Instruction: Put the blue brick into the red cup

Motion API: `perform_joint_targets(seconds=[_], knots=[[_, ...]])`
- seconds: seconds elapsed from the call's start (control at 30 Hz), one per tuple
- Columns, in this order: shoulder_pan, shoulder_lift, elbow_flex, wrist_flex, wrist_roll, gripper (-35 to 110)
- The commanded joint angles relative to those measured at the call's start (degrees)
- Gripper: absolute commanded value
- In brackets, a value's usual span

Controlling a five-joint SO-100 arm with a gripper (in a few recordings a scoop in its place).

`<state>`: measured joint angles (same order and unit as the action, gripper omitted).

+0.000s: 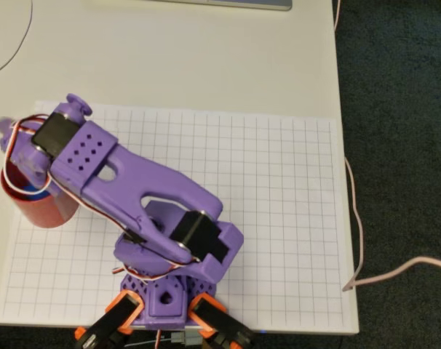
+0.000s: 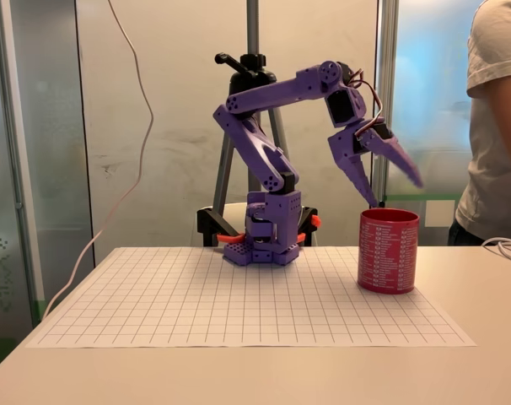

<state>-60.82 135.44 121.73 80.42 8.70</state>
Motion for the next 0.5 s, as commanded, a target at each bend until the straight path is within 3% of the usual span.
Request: perform_joint_targets(seconds=[0.0, 0.1, 0.13, 0.17, 0.2, 0.47], knots=[[0.0, 2.46, -0.35, 0.44, 0.35, 60], [0.18, 2.46, -0.18, 0.53, -0.53, 59], [0.18, 2.46, -0.18, 0.44, -1.93, 50], [0.09, 2.46, -0.35, -0.44, -4.31, 14], [0.26, 2.2, -0.62, -0.7, -5.45, 0], [2.11, 4.04, -1.14, -0.7, -3.78, 0]])
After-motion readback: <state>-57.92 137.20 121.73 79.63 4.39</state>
